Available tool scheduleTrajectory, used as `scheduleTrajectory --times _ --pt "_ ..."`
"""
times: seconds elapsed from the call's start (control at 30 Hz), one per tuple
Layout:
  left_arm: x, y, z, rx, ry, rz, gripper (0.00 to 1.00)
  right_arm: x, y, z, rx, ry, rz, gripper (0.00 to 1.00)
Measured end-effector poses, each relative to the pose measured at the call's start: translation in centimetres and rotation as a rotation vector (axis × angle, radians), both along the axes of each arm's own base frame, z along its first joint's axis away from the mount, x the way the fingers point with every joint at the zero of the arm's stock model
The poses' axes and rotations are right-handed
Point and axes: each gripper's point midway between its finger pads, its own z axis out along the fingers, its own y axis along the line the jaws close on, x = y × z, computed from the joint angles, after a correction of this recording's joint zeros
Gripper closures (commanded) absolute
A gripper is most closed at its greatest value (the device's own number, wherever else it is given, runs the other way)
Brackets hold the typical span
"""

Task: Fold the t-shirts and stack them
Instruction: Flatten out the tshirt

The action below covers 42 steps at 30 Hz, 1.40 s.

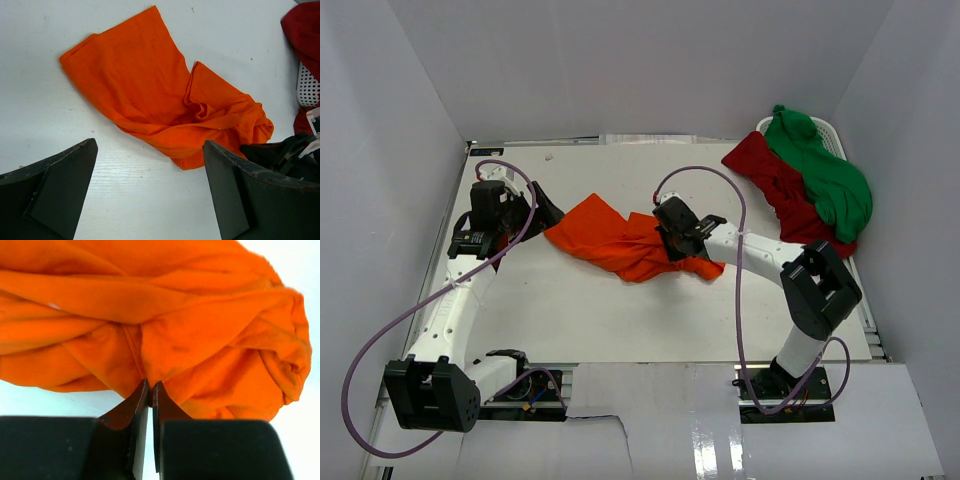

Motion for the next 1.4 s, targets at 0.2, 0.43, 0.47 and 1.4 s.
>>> scheduleTrajectory --times 0.2,0.43,0.47,1.4 --pt "0.0 0.0 0.0 0.000 0.000 0.000 0.03 2.4 3.6 4.6 0.075 -0.057 0.062 0.92" --pt "0.0 0.0 0.0 0.000 -0.001 0.000 0.03 8.8 11.0 11.4 0.179 -0.213 0.152 0.55" --pt "0.0 0.0 0.0 0.000 -0.001 0.000 0.03 9.3 11.3 11.1 0.170 -0.218 0.152 0.53" --pt "0.0 -0.2 0.1 -0.006 -0.002 -0.009 0.03 2.2 6.0 0.9 -0.062 -0.110 0.199 0.50"
